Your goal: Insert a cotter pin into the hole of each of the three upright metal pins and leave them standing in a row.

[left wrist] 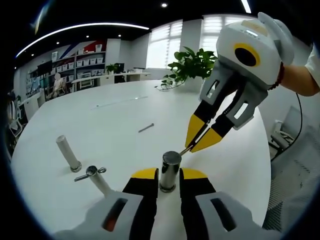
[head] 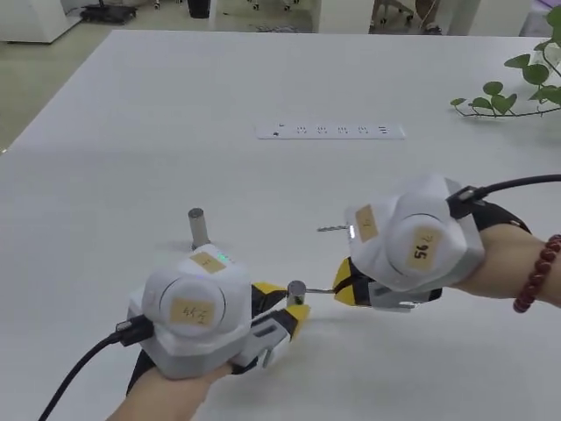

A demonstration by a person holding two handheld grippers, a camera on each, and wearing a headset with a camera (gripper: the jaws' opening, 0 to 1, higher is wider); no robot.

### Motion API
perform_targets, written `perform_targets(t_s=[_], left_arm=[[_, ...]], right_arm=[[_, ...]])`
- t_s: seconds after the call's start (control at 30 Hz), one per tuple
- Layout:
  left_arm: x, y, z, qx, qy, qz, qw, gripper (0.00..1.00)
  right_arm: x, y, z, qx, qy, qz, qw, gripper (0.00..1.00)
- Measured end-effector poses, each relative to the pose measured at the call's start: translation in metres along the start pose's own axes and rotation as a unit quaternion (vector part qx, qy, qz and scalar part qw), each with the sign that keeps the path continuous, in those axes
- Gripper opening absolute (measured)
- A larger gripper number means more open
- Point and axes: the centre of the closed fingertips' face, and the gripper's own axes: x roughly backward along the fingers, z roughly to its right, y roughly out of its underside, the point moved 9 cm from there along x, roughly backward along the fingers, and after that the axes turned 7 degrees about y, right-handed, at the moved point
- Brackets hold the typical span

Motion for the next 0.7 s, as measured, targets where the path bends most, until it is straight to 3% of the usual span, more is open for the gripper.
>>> perform_targets(t_s=[0.23,0.5,0.7], left_arm=[[-0.0015,0.0010,0.0014,0.002,-0.002,0.001,1.0000,0.12],[-0.0023,0.0028,0.0010,0.006,-0.004,0.005,1.0000,0.12],[-0.0027,0.0028,0.0005,0.015,-0.005,0.008,0.9998,0.12]], right_arm=[[0.0006,-0.0024,-0.0014,0.007,0.006,-0.012,0.9999,0.04],[0.0014,-0.0083,-0.0028,0.051,0.024,-0.040,0.9976,0.04],[0.0031,-0.0090,-0.0014,0.017,0.019,-0.038,0.9989,0.04]])
